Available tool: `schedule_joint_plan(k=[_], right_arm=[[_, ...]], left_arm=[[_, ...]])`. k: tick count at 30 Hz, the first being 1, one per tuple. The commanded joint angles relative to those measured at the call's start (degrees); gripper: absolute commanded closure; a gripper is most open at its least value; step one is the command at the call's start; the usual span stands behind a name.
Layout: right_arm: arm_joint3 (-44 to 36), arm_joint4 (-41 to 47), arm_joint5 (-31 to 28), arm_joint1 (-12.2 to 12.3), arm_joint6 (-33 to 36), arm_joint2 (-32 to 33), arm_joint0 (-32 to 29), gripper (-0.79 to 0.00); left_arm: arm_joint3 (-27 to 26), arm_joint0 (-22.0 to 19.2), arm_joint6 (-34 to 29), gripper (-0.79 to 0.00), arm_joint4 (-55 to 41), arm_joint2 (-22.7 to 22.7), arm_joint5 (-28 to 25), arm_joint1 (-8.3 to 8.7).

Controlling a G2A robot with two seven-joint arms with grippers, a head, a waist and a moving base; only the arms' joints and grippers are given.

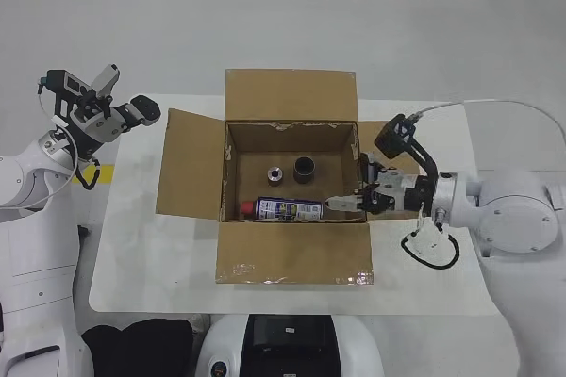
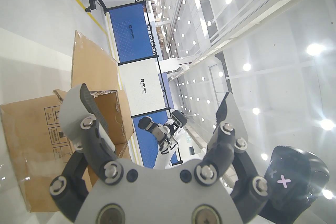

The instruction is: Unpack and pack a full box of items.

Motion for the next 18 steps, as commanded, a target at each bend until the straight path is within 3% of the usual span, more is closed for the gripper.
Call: schedule_joint_plan(k=[1, 10, 18], right_arm=[[1.1, 1.0, 0.1, 0.3, 0.1, 2.1, -0.8, -0.785], [5.4, 4.4, 3.7, 1.7, 0.4, 11.3, -3.8, -0.785], [10.6, 8.4, 5.3, 2.6, 2.1, 14.9, -5.0, -0.785]], left_arm=[[0.0, 0.0, 0.0, -0.785, 0.0, 0.0, 0.0, 0.0], [0.0, 0.0, 0.0, -0.785, 0.0, 0.0, 0.0, 0.0], [0.0, 0.0, 0.0, -0.785, 0.0, 0.0, 0.0, 0.0]])
